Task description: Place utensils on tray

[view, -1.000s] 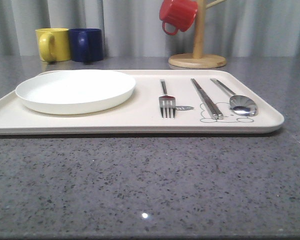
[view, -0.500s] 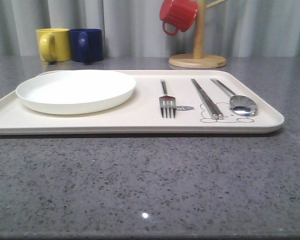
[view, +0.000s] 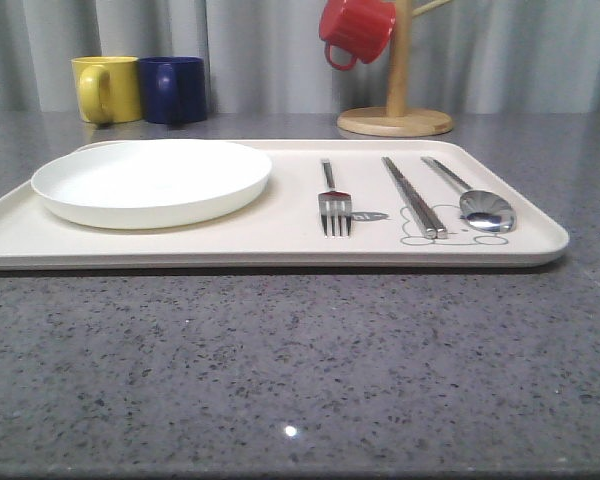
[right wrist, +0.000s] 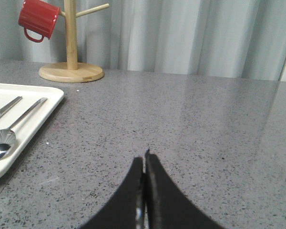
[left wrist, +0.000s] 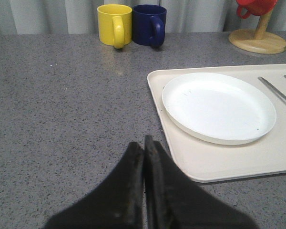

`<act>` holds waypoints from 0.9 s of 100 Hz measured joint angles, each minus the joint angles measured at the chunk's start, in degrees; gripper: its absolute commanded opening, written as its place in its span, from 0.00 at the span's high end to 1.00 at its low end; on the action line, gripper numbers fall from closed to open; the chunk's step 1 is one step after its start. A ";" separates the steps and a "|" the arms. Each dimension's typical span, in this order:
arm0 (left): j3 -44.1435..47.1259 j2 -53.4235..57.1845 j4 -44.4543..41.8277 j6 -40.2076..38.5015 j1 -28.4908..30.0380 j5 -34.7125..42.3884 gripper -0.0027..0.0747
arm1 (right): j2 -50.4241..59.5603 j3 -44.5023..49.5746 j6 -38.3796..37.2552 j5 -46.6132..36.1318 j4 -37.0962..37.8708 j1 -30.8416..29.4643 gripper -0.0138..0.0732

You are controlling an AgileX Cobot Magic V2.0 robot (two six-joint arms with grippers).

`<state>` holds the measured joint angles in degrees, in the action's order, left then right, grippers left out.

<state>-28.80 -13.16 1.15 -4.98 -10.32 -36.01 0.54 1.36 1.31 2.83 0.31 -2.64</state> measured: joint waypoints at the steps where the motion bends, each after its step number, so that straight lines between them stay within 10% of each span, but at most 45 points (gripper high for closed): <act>1: 0.00 0.00 0.00 0.00 0.00 0.00 0.99 | 0.00 0.00 0.00 0.00 0.00 0.00 0.93; 38: 2.43 0.52 -4.99 0.00 0.74 5.42 0.99 | 0.00 0.00 0.00 -0.08 0.00 0.00 0.93; 90: 29.12 13.44 -6.13 -2.74 10.77 26.46 0.99 | 0.00 0.00 0.00 -0.22 0.00 0.00 0.93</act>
<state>0.33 0.28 -4.98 -7.71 0.45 -9.54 0.54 1.36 1.31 2.61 0.31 -2.64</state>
